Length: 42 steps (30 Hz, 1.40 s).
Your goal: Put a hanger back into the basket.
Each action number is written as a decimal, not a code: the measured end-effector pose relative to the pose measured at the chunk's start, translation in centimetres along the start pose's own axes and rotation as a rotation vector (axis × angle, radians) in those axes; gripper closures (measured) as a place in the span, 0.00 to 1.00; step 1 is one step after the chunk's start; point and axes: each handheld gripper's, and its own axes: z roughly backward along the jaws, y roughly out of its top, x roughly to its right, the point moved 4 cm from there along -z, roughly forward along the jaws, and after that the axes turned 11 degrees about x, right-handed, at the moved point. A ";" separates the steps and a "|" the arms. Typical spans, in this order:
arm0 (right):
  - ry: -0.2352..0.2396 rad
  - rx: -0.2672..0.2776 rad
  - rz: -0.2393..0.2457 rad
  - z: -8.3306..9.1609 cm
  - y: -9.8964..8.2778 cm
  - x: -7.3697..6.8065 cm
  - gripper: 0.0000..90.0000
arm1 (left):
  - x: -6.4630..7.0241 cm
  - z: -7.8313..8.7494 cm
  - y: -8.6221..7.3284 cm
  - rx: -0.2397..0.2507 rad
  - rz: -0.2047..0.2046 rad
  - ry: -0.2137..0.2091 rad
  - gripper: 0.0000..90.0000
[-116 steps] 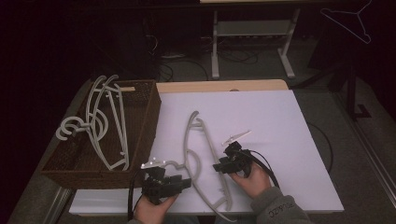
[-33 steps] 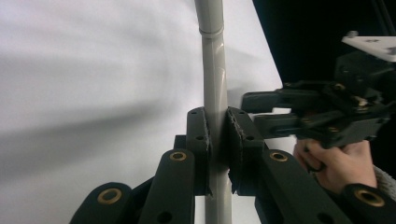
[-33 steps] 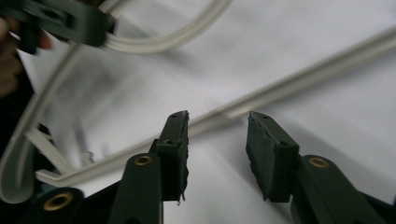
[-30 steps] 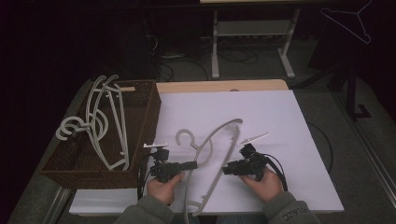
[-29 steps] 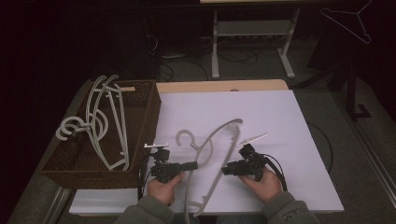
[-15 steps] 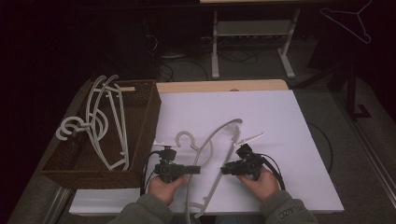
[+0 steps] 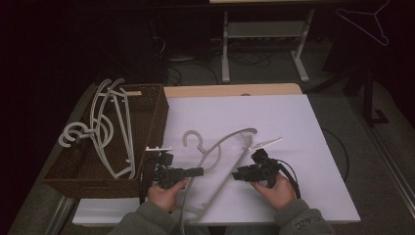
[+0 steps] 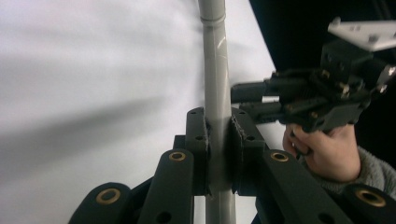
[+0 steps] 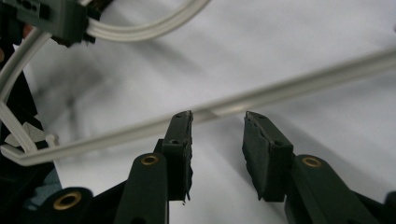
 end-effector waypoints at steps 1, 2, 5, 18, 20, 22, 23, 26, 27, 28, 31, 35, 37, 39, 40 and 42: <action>0.004 0.008 0.003 0.2 0.1 -0.1 0.67 | 0.1 0.3 0.2 0.009 -0.005 0.000 0.89; 0.004 0.009 0.005 0.4 0.2 -0.1 0.67 | 0.2 0.6 0.6 0.022 -0.007 0.000 0.89; 0.001 0.026 0.012 0.8 0.6 -0.2 0.67 | 0.7 1.8 1.8 0.064 -0.011 -0.012 0.89; -0.026 0.046 0.007 2.0 1.1 0.4 0.65 | 1.9 8.1 7.3 0.252 -0.035 -0.027 0.89; -0.028 0.047 0.007 2.0 1.1 0.6 0.65 | 1.8 9.0 8.1 0.280 -0.028 -0.025 0.89; -0.030 0.045 0.004 2.1 1.1 0.6 0.65 | 1.7 9.8 8.7 0.304 -0.028 -0.017 0.89; -0.030 0.045 0.002 2.1 1.1 0.6 0.65 | 1.6 10.3 9.1 0.316 -0.025 -0.014 0.89; -0.035 0.041 0.006 2.1 1.1 0.8 0.65 | 1.1 11.8 10.1 0.357 -0.020 -0.001 0.89; -0.036 0.042 0.003 2.2 1.1 0.8 0.65 | 0.8 12.3 10.5 0.375 -0.013 0.006 0.89; -0.034 0.044 0.002 2.2 1.2 0.9 0.65 | 0.5 12.9 10.9 0.390 -0.011 0.012 0.89; -0.044 0.041 0.000 2.4 1.2 1.1 0.65 | -0.6 14.7 11.9 0.440 0.005 0.038 0.89; -0.047 0.045 -0.002 2.7 1.3 1.3 0.65 | -2.0 17.0 13.1 0.501 0.025 0.074 0.89; -0.050 0.046 -0.005 2.8 1.4 1.4 0.64 | -2.8 18.0 13.6 0.528 0.041 0.093 0.89; -0.054 0.046 -0.008 3.0 1.4 1.6 0.64 | -3.7 18.9 13.9 0.551 0.055 0.113 0.89; -0.056 0.048 -0.008 3.1 1.5 1.6 0.64 | -4.2 19.4 14.1 0.567 0.063 0.123 0.89; -0.062 0.049 -0.015 3.3 1.5 1.8 0.64 | -5.1 20.1 14.3 0.589 0.082 0.140 0.89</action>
